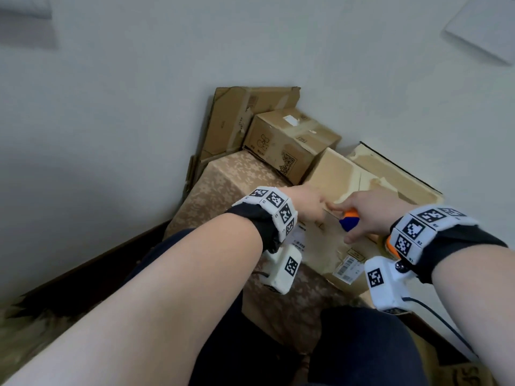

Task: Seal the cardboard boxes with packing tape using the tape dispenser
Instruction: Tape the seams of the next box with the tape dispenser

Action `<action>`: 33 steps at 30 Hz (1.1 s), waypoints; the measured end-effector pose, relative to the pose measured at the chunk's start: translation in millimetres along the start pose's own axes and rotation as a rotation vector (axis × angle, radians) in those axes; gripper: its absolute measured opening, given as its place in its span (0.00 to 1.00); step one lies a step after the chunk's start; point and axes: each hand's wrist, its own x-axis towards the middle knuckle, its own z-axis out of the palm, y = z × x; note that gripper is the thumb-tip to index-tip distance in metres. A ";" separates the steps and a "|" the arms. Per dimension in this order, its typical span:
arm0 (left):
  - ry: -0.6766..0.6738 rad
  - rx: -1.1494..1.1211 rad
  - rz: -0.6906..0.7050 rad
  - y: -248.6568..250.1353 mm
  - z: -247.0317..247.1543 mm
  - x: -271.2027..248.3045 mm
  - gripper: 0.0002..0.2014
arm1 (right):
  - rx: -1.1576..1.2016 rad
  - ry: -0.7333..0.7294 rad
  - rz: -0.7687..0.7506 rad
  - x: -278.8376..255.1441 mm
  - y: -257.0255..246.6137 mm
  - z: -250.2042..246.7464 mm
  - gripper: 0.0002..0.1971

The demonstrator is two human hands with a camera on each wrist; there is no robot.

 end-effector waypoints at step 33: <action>-0.077 0.501 -0.081 42.1 14.5 27.9 0.51 | 1.568 0.387 0.219 -64.7 88.8 73.5 0.24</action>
